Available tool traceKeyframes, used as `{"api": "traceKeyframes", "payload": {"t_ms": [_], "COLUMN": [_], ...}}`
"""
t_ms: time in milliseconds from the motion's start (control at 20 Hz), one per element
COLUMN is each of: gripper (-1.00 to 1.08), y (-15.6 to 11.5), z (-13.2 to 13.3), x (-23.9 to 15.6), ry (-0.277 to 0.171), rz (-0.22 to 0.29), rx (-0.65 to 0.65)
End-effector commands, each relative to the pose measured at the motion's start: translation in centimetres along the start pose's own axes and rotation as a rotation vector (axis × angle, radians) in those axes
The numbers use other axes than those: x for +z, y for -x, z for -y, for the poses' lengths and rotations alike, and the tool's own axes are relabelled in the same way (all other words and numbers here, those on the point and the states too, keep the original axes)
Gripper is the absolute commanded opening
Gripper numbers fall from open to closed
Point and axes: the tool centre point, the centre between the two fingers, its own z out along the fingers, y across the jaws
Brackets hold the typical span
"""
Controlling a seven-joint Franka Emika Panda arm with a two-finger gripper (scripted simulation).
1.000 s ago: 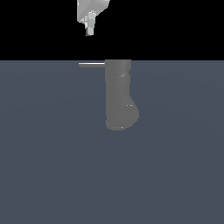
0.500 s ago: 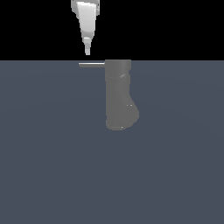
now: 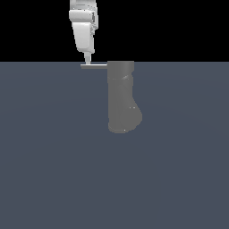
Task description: Turn on the faucet by rotating a designated handle.
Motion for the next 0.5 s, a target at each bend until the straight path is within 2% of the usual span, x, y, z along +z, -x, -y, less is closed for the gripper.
{"api": "traceKeyframes", "payload": {"t_ms": [0, 450], "gripper": [-1.00, -1.00], "y": [0.12, 0.20], "z": [0.33, 0.22], "x": [0.42, 0.68], "ry": [-0.002, -0.003], "rz": [-0.006, -0.008], "rx": [0.019, 0.027]}}
